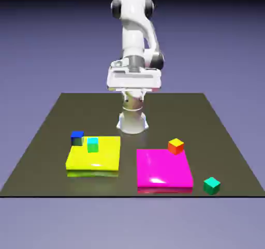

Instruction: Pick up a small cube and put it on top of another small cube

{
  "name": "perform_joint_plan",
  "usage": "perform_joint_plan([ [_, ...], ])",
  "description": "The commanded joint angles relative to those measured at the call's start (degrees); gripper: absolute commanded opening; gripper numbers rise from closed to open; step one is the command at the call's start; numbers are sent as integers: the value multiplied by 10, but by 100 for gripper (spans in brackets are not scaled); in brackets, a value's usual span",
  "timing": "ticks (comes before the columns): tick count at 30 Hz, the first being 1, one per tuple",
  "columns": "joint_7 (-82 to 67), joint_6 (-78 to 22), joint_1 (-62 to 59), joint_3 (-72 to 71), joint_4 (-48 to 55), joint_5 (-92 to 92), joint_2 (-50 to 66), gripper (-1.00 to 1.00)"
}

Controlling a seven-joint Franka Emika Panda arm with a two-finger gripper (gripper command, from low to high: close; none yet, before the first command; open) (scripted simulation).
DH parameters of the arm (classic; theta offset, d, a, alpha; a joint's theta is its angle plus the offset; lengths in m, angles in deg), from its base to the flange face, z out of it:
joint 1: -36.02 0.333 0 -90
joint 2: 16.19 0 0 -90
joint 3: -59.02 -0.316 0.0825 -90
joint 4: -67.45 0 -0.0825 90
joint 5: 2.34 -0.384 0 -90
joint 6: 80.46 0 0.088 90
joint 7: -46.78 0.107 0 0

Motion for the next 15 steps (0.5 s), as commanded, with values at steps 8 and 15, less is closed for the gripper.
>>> perform_joint_plan([
  [8, 19, -93, 40, -41, 131, 35, 166, 0],
  [15, 35, -175, 75, -76, 245, 65, 311, 0],
])
